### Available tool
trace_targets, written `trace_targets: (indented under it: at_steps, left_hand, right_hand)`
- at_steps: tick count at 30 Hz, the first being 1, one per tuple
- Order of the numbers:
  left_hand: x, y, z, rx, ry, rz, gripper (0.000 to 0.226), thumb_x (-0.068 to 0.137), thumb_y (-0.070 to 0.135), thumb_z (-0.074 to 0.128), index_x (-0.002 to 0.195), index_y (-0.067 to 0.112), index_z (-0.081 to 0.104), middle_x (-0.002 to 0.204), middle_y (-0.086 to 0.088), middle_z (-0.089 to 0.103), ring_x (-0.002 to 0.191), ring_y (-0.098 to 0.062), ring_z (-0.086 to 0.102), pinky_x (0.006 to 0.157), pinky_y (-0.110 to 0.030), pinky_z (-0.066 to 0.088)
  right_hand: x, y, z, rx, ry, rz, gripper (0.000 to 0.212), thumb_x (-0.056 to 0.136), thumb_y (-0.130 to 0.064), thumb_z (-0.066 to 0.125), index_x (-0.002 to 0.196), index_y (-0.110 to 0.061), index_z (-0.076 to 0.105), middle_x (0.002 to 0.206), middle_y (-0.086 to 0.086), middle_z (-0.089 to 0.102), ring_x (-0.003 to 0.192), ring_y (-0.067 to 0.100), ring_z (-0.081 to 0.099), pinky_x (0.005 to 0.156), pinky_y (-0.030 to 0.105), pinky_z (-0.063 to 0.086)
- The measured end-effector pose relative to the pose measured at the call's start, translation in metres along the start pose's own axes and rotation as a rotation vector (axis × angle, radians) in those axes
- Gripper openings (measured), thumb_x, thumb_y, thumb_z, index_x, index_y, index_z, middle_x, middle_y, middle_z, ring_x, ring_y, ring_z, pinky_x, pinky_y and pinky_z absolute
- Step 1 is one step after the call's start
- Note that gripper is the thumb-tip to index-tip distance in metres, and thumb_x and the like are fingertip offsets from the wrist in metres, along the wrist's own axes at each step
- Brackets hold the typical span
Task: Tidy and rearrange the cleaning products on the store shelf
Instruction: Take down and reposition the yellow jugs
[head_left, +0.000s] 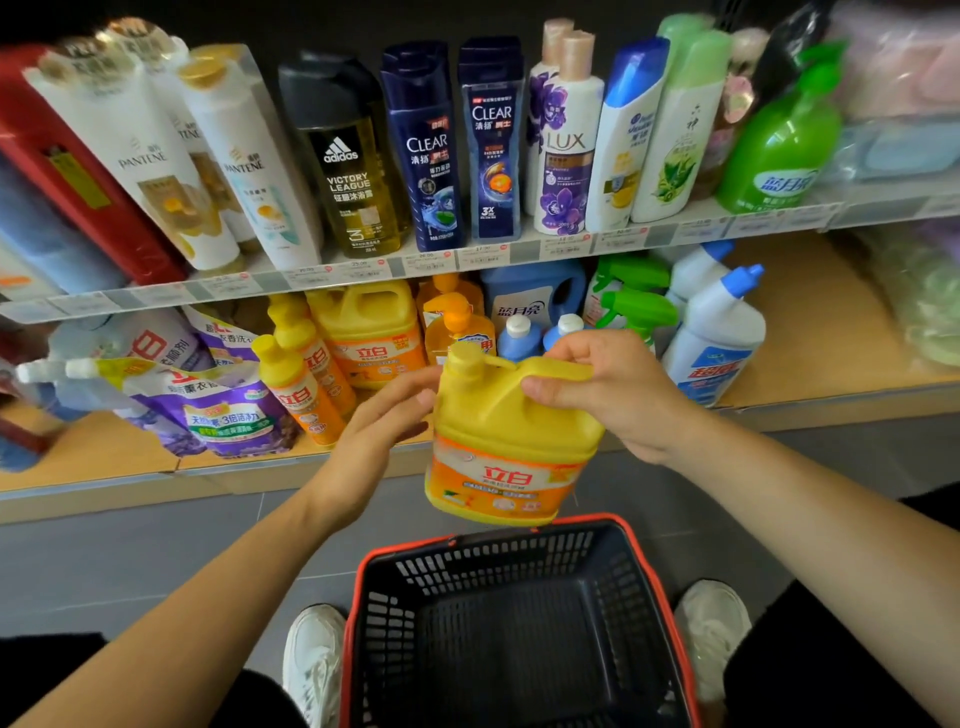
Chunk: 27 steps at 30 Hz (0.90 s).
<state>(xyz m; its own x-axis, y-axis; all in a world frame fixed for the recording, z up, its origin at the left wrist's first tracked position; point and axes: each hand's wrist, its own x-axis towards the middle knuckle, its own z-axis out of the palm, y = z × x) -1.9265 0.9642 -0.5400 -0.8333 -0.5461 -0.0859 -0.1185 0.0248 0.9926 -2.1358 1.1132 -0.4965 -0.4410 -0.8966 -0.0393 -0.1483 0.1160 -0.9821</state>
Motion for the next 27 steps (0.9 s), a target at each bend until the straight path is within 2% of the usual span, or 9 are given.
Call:
trace_targets:
  at_steps: [6,9,12,16,18,20,22,24,27]
  left_hand:
    - [-0.008,-0.028,-0.014,0.058,-0.108,-0.156,0.064,0.085,0.020,0.079,0.142,0.027,0.051,0.134,0.006,0.066,0.124,-0.015,0.062,0.094,-0.027,0.056]
    - [-0.008,-0.030,-0.009,-0.046,-0.057,-0.193,0.073,0.076,0.034,0.085,0.140,0.025,0.051,0.134,0.001,0.067,0.126,-0.021,0.062,0.096,-0.034,0.056]
    - [-0.004,-0.025,-0.003,-0.260,0.000,-0.196,0.094,0.065,0.044,0.092,0.145,0.021,0.048,0.137,-0.006,0.065,0.125,-0.029,0.062,0.094,-0.042,0.058]
    - [-0.001,-0.013,-0.001,-0.434,0.034,-0.120,0.072,0.083,0.026,0.080,0.147,0.022,0.047,0.141,-0.012,0.061,0.125,-0.036,0.062,0.091,-0.052,0.057]
    - [-0.002,-0.007,0.001,-0.411,0.113,-0.052,0.066,0.086,0.016,0.072,0.146,0.021,0.046,0.139,-0.013,0.062,0.124,-0.038,0.062,0.089,-0.053,0.057]
    - [-0.003,0.002,0.002,-0.310,0.280,0.012,0.075,0.074,0.019,0.083,0.141,0.020,0.049,0.133,-0.010,0.066,0.119,-0.035,0.065,0.089,-0.055,0.058]
    - [-0.004,0.012,-0.001,-0.116,0.454,0.085,0.081,0.058,0.035,0.092,0.129,0.025,0.056,0.124,-0.004,0.070,0.111,-0.026,0.070,0.088,-0.052,0.060]
    - [-0.005,0.024,-0.004,0.136,0.492,0.185,0.082,0.052,0.049,0.092,0.124,0.028,0.058,0.121,0.003,0.069,0.110,-0.019,0.069,0.088,-0.048,0.060]
    - [-0.006,0.036,-0.003,0.550,0.414,0.285,0.089,0.050,0.064,0.086,0.128,0.029,0.060,0.123,0.011,0.065,0.113,-0.011,0.063,0.091,-0.044,0.057]
  right_hand:
    - [0.005,-0.008,-0.016,0.244,0.069,-0.026,0.020,0.070,-0.024,0.078,0.080,-0.011,0.065,0.069,-0.006,0.069,0.068,0.006,0.065,0.063,0.020,0.051]
    - [0.007,-0.010,-0.020,0.348,0.099,-0.031,0.014,0.081,-0.017,0.072,0.079,-0.010,0.060,0.055,-0.008,0.053,0.050,-0.001,0.048,0.051,0.011,0.038]
    - [0.009,-0.009,-0.023,0.416,0.141,0.012,0.023,0.077,-0.029,0.070,0.076,-0.010,0.057,0.056,-0.002,0.036,0.051,0.006,0.033,0.053,0.018,0.031]
    - [0.013,0.000,-0.021,0.503,0.211,0.101,0.023,0.091,-0.027,0.063,0.090,-0.006,0.055,0.056,-0.002,0.034,0.052,0.008,0.034,0.059,0.024,0.032]
    - [0.014,0.003,-0.021,0.461,0.229,0.138,0.023,0.099,-0.024,0.058,0.089,-0.003,0.058,0.063,0.002,0.045,0.059,0.010,0.044,0.062,0.027,0.039]
    - [0.015,0.005,-0.020,0.418,0.230,0.220,0.020,0.101,-0.024,0.055,0.100,-0.008,0.067,0.085,0.008,0.067,0.074,0.016,0.061,0.068,0.032,0.051]
    - [0.016,0.012,-0.018,0.336,0.253,0.310,0.021,0.101,-0.024,0.056,0.115,-0.013,0.068,0.113,0.012,0.071,0.092,0.021,0.069,0.076,0.039,0.058]
    - [0.018,0.019,-0.014,0.230,0.295,0.305,0.026,0.098,-0.028,0.061,0.121,-0.017,0.066,0.127,0.009,0.067,0.113,0.021,0.065,0.098,0.046,0.053]
    - [0.016,0.021,-0.009,-0.032,0.203,0.095,0.067,0.085,-0.039,0.076,0.145,-0.028,0.047,0.146,-0.007,0.051,0.133,0.008,0.046,0.112,0.037,0.040]
